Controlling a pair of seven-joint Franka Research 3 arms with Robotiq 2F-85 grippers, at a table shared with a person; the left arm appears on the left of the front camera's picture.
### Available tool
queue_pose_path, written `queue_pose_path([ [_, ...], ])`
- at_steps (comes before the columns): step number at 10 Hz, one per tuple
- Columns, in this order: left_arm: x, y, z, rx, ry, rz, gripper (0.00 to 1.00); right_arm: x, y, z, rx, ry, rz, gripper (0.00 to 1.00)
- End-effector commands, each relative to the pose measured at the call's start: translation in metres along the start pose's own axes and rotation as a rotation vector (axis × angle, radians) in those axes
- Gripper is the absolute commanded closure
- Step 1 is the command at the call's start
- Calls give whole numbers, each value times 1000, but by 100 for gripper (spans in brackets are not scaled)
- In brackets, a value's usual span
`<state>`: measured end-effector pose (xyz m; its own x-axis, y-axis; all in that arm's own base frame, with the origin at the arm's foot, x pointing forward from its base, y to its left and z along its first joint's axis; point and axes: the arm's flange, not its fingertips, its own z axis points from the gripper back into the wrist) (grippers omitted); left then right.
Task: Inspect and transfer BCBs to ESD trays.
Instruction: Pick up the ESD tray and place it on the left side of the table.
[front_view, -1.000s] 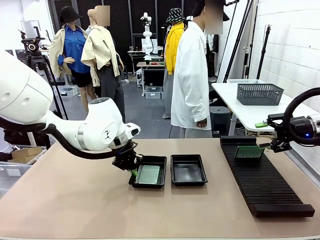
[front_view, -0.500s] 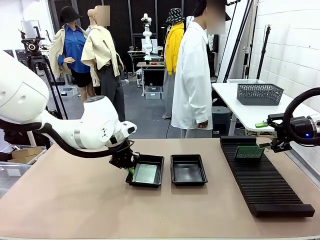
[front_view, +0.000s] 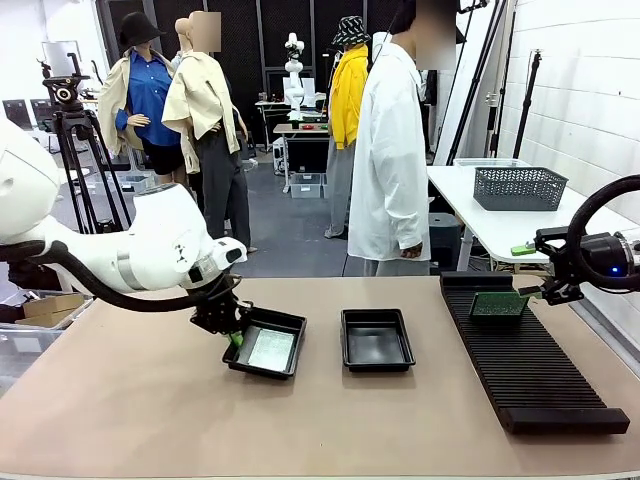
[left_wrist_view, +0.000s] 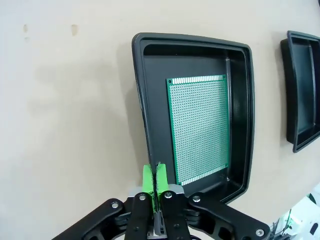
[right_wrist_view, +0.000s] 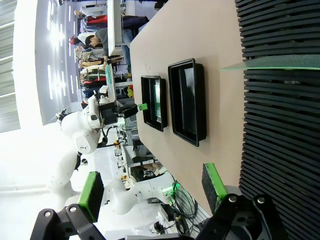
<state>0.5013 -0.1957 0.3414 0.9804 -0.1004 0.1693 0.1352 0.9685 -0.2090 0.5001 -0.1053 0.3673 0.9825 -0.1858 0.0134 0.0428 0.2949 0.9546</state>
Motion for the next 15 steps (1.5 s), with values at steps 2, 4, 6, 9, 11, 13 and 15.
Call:
queue_pose_path([
  [2,-6,35,20,-18,-21,18,100,-3,1,-1,-9,-11,-5,0],
  [4,-7,56,31,-24,-32,28,100,-3,1,-1,-9,-11,-5,0],
  [6,-5,79,33,-10,-16,41,100,-3,1,-1,-9,-11,-5,0],
  [9,-1,122,34,-10,-14,85,100,-3,1,-1,-9,-11,-5,0],
  [11,2,156,37,-15,-16,121,100,-3,1,-1,-9,-11,-5,0],
  [13,7,188,42,-44,1,141,100,-3,1,-1,-9,-11,-5,0],
  [15,14,220,43,-80,25,137,100,-3,1,-1,-9,-11,-5,0],
])
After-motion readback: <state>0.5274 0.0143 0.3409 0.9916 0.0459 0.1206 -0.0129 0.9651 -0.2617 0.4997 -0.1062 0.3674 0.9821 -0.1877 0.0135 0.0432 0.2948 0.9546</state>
